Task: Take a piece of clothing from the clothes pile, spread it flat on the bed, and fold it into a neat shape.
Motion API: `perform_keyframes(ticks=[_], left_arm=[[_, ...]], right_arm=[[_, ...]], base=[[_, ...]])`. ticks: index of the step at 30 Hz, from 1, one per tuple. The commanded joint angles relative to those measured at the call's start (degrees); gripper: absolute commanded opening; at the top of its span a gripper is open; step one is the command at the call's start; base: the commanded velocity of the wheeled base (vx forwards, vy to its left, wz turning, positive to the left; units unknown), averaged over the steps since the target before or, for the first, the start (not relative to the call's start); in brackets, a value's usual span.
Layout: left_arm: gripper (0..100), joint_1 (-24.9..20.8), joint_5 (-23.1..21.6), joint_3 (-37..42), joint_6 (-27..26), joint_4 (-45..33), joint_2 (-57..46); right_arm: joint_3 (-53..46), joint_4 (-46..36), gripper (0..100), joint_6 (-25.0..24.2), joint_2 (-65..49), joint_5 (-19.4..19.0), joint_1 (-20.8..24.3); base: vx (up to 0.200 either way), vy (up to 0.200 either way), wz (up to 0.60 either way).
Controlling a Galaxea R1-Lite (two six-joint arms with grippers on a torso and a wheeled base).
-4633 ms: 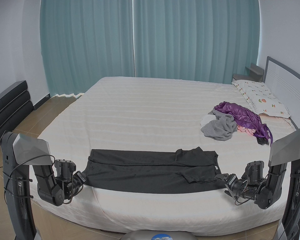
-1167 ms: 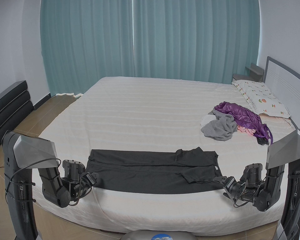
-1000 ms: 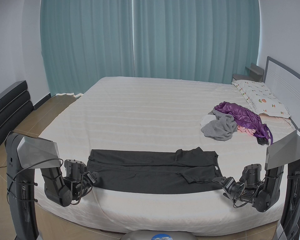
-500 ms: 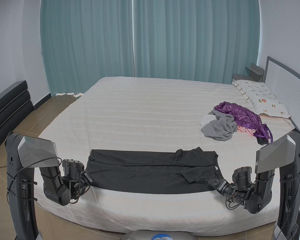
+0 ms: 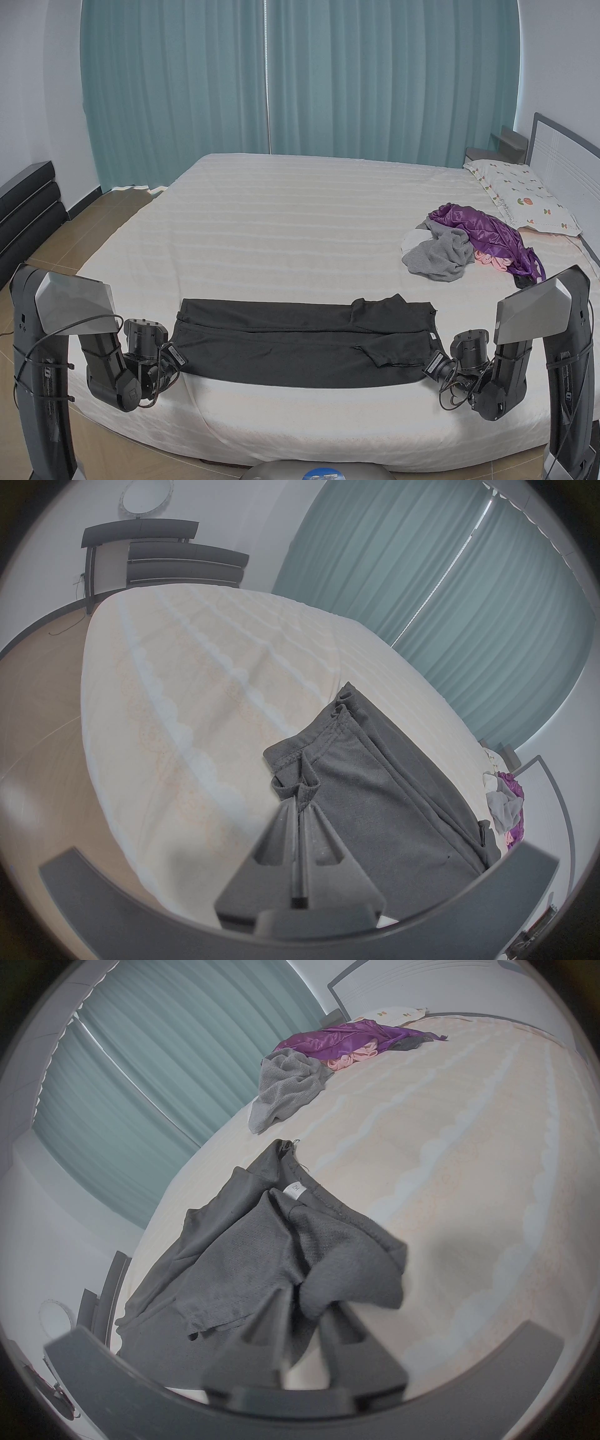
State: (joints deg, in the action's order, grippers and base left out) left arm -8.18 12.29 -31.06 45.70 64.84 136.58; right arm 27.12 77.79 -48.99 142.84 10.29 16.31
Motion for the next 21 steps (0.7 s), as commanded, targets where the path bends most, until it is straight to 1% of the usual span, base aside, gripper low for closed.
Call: perform_keyframes(ticks=[1, 10, 14, 21], left_arm=[[0, 0.01, 0.02, 0.30, -0.09, 0.02, -0.27], [0, 0.62, 0.02, 1.53, -0.44, 0.02, -2.73], [0, 1.32, 0.02, 2.32, -0.61, -0.07, -4.75], [0, 1.50, 0.02, 4.17, -2.99, 0.02, -5.80]], right_arm=[[-1.11, 1.40, 0, -0.14, -0.45, -0.01, -0.05], [-5.33, 3.86, 0, -0.40, -3.88, -0.36, -0.14], [-7.26, 4.48, 0, -0.49, -6.08, -0.71, -0.84], [-8.84, 4.57, 0, -0.49, -6.52, -0.71, -1.63]], base=[[0.000, 0.000, 0.00], [0.000, 0.000, 0.00], [0.000, 0.000, 0.00], [0.000, 0.000, 0.00]])
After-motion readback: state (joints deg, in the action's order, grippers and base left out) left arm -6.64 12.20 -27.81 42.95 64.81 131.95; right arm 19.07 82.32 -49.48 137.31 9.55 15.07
